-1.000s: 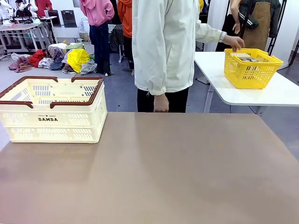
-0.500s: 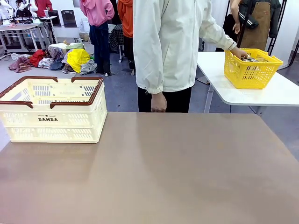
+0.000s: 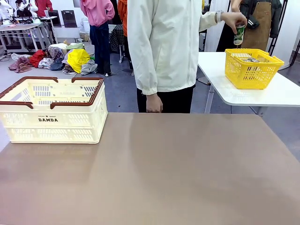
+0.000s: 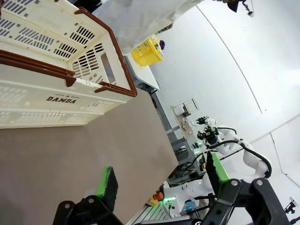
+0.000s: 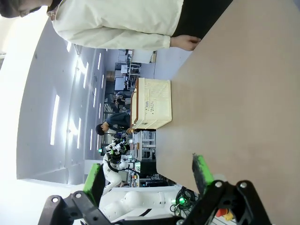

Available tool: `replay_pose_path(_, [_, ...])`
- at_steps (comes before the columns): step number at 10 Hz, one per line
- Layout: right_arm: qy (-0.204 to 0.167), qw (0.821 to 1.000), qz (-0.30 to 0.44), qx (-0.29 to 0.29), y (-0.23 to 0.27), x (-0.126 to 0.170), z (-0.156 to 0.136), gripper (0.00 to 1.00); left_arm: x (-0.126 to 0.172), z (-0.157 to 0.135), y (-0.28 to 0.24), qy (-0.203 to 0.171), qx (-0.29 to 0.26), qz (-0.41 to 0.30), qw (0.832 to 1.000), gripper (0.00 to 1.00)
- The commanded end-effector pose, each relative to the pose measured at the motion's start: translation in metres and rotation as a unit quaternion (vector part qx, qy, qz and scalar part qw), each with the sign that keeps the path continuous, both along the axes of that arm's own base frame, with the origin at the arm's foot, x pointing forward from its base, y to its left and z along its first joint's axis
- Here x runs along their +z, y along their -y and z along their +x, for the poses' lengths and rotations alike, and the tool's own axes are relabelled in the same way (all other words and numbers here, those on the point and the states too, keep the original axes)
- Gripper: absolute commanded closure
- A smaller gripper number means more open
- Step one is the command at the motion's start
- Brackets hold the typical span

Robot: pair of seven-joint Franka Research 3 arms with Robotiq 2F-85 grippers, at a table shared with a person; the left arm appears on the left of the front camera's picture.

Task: Place the drinks into the Shopping basket.
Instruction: Pick up one drink and place it into the Shopping basket.

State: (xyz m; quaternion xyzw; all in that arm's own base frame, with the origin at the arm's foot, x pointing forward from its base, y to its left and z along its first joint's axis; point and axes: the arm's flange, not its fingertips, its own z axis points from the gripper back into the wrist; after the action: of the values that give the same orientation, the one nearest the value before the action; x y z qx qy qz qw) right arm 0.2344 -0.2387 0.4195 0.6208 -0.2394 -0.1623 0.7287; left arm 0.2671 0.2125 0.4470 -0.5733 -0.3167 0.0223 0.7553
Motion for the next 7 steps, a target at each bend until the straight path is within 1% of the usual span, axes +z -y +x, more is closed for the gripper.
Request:
replay_pose_path(1, [0.006, 1.000, -0.003, 0.006, 0.0014, -0.0004, -0.0019, 0.00, 0.0028, 0.0019, -0.0016, 0.009, 0.000, -0.006, 1.000, 0.00])
replay_pose_path(7, [0.006, 1.000, -0.003, 0.006, 0.0014, -0.0004, -0.0019, 0.00, 0.0028, 0.0019, -0.0016, 0.009, 0.000, -0.006, 1.000, 0.00])
